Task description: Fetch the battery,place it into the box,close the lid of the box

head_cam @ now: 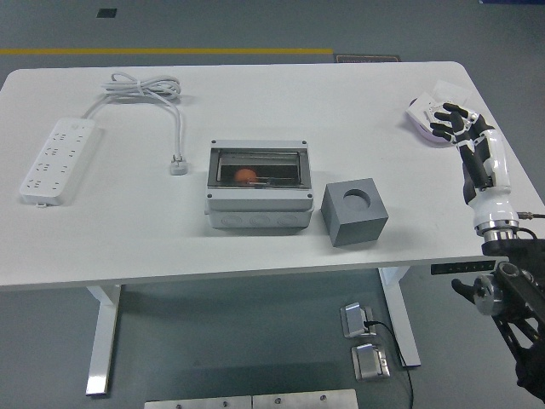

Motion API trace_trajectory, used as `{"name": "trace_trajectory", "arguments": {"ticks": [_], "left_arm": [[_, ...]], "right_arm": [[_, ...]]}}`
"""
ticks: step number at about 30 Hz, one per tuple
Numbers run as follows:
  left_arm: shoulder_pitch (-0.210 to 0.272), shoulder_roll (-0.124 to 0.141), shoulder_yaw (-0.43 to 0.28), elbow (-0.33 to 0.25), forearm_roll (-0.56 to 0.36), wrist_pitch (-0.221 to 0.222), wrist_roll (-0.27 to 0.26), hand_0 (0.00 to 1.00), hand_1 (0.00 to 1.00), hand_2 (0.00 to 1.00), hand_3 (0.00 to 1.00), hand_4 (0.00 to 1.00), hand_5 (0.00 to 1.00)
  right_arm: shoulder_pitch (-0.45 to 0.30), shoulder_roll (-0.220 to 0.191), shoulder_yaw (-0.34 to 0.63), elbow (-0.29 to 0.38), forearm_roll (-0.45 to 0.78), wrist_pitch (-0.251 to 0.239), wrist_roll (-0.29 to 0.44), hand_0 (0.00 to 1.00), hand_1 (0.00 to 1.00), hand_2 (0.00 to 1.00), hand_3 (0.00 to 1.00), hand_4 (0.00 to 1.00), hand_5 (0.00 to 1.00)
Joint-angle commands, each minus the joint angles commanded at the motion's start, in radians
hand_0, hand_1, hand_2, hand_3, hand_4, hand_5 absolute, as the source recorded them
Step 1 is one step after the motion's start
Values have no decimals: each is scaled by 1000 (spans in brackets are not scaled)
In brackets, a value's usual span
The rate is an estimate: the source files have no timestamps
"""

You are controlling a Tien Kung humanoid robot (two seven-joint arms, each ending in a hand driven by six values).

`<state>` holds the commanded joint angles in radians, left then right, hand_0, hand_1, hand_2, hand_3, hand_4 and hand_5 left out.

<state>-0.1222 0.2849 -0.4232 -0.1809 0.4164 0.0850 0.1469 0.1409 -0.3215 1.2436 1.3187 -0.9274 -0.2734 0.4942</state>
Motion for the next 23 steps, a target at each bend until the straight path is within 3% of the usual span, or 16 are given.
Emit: {"name": "trace_trajectory", "arguments": {"ticks": [7,23], "left_arm": [[-1,3,-12,-1,26,-2,7,631,696,614,603,678,99],[-17,21,-28,0,49,-4,11,631,696,616,602,677,100]], "right_arm": [[6,-10,3,18,77,14,25,690,634,673,692,931,688],[19,-2,-13,25,69,5,23,686,632,672,693,925,682]]}}
